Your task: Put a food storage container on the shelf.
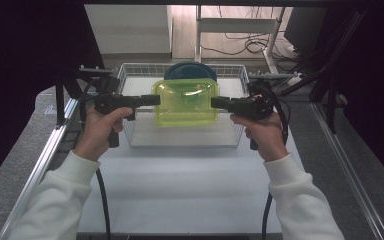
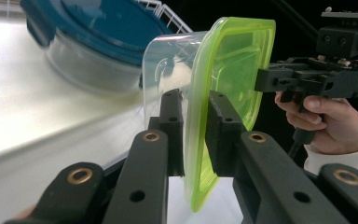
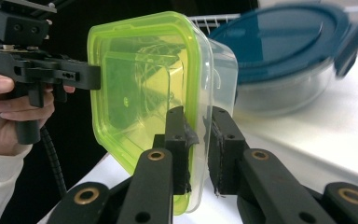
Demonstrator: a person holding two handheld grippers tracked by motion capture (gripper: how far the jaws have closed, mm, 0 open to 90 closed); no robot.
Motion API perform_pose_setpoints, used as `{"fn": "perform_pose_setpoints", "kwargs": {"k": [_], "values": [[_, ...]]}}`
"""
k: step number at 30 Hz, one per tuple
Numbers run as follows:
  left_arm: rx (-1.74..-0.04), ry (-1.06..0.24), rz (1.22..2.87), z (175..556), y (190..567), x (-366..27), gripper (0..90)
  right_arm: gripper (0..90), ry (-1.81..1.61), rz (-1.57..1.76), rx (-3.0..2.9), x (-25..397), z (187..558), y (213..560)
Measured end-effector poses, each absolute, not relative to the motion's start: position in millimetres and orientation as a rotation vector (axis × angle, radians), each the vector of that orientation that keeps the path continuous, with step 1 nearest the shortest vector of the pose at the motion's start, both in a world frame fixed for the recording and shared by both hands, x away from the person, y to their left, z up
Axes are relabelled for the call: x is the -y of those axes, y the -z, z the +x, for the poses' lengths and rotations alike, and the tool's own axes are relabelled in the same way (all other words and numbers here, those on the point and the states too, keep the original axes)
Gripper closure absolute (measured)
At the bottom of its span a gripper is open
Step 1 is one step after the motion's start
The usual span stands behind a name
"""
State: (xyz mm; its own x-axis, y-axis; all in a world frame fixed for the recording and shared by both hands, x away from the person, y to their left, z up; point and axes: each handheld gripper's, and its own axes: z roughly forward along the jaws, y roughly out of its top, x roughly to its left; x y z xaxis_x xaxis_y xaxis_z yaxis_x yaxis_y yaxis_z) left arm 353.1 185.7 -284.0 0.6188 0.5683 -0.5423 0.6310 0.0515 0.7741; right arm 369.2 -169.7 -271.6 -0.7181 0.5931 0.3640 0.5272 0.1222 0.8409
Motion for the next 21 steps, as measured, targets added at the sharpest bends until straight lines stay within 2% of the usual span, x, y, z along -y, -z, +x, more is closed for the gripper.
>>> {"fn": "perform_pose_setpoints", "kwargs": {"k": [10,21], "values": [[-1.006,0.059,1.626,387.6,251.2,-188.9,78.6,78.0,-1.702,1.157,-2.279,166.7,400.7,243.5],[-1.037,0.074,1.646,423.6,236.0,-185.1,78.5,78.2,-1.728,1.237,-2.272,170.4,435.8,235.4]]}}
